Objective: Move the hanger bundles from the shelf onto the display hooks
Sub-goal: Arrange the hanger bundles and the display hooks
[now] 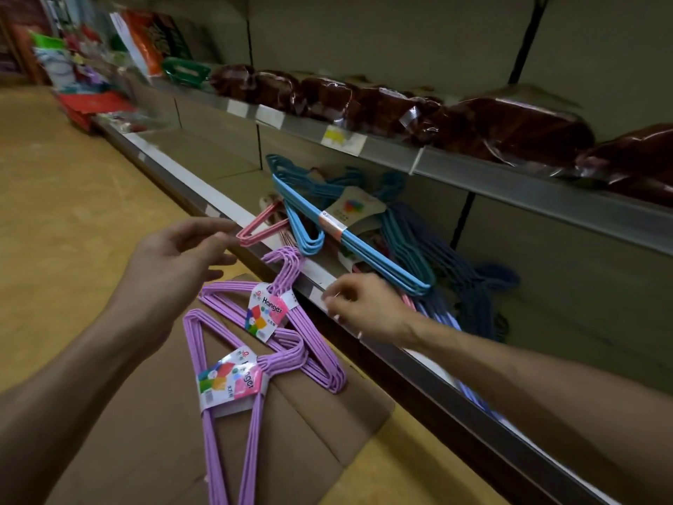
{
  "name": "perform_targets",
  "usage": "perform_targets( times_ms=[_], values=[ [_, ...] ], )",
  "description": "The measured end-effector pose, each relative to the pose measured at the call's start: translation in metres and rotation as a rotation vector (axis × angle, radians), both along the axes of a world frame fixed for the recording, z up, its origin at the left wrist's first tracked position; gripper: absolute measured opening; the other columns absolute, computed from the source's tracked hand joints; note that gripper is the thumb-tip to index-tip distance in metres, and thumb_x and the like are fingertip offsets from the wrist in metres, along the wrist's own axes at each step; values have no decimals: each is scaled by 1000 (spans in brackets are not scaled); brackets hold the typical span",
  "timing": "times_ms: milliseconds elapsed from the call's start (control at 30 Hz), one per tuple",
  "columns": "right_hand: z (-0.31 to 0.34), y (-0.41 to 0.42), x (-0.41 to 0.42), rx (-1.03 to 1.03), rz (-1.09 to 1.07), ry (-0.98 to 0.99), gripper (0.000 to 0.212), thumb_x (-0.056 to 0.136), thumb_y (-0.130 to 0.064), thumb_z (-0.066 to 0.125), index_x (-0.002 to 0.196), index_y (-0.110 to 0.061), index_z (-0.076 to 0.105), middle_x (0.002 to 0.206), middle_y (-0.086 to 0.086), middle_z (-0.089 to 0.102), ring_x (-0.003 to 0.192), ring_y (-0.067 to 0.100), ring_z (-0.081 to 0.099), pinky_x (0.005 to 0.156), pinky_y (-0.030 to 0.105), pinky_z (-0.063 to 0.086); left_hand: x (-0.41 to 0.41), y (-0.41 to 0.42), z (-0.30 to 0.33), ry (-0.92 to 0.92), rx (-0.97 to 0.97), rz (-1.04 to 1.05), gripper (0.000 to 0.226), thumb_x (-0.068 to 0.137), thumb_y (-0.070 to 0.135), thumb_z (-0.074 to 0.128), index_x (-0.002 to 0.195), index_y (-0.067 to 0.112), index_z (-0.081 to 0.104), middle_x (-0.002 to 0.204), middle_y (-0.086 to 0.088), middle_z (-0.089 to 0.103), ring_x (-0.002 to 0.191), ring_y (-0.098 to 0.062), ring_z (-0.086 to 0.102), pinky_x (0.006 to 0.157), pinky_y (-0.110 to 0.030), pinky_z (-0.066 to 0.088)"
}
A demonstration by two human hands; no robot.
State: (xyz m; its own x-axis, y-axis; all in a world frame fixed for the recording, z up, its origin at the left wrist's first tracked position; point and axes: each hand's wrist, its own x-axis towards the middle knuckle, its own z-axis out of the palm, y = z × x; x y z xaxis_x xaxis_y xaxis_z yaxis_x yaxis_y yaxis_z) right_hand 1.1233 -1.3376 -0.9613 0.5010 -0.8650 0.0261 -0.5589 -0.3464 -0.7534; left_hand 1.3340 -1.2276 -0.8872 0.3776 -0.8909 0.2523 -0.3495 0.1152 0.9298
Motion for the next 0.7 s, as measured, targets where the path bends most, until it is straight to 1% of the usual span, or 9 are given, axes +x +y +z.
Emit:
perform_targets(
  times_ms=[67, 133, 233, 333, 433, 500, 567, 633, 700],
  values=[
    [2, -16, -24, -27, -143, -52, 10, 94, -17, 62, 96, -16, 71, 82, -3, 71, 70, 8, 66, 64, 27, 53, -9, -6, -5, 16, 15, -25, 17, 97, 23, 55, 100, 37, 64, 99, 10, 69, 91, -7, 68, 80, -31, 53],
    [3, -31, -49, -77, -275, -48, 10, 92, -18, 63, 93, -17, 72, 79, -1, 72, 68, 10, 66, 65, 31, 54, -24, -16, -12, 33, 36, -54, 16, 97, 23, 56, 102, 34, 65, 97, 10, 70, 86, -5, 69, 78, -31, 55],
    [7, -47, -85, -127, -421, -40, 8, 93, -25, 62, 93, -23, 70, 87, -3, 72, 78, 15, 68, 76, 35, 57, -53, -34, -25, 58, 61, -107, 18, 98, 23, 57, 112, 28, 67, 104, 6, 71, 93, -10, 68, 79, -30, 56],
    [5, -57, -122, -139, -592, 41, 16, 95, -26, 59, 102, -16, 70, 93, 5, 69, 83, 19, 63, 70, 27, 45, -87, -51, -41, 84, 84, -186, 18, 99, 22, 56, 111, 27, 68, 104, 6, 72, 94, -12, 69, 82, -33, 56],
    [-11, -68, -159, -93, -770, 133, 27, 96, -26, 59, 107, -5, 70, 109, 17, 70, 101, 33, 65, 78, 35, 47, -117, -64, -61, 91, 133, -261, 17, 99, 25, 56, 107, 32, 69, 102, 8, 72, 92, -9, 70, 88, -41, 56],
    [-21, -68, -175, -45, -783, 181, 27, 96, -25, 59, 108, -3, 69, 117, 20, 67, 108, 36, 62, 80, 35, 46, -133, -70, -76, 101, 168, -293, 15, 98, 27, 57, 103, 34, 70, 101, 8, 73, 92, -10, 70, 90, -46, 55],
    [-29, -65, -188, 22, -753, 259, 17, 96, -25, 61, 92, -10, 66, 105, 18, 66, 98, 34, 62, 80, 37, 46, -147, -75, -91, 93, 205, -317, 15, 97, 27, 58, 102, 34, 70, 100, 8, 73, 92, -10, 70, 89, -45, 56],
    [-36, -64, -192, 132, -745, 317, 34, 94, -28, 65, 66, -17, 49, 75, 9, 57, 75, 28, 57, 73, 41, 52, -159, -78, -105, 92, 242, -333, 14, 97, 28, 58, 102, 34, 70, 101, 9, 72, 93, -9, 69, 89, -41, 56],
    [-45, -64, -191, 236, -758, 355, 36, 91, -30, 69, 67, -12, 50, 69, 7, 54, 65, 25, 55, 64, 39, 51, -169, -81, -116, 82, 275, -354, 14, 97, 30, 58, 104, 36, 69, 105, 10, 70, 99, -10, 67, 89, -36, 55]
  ],
)
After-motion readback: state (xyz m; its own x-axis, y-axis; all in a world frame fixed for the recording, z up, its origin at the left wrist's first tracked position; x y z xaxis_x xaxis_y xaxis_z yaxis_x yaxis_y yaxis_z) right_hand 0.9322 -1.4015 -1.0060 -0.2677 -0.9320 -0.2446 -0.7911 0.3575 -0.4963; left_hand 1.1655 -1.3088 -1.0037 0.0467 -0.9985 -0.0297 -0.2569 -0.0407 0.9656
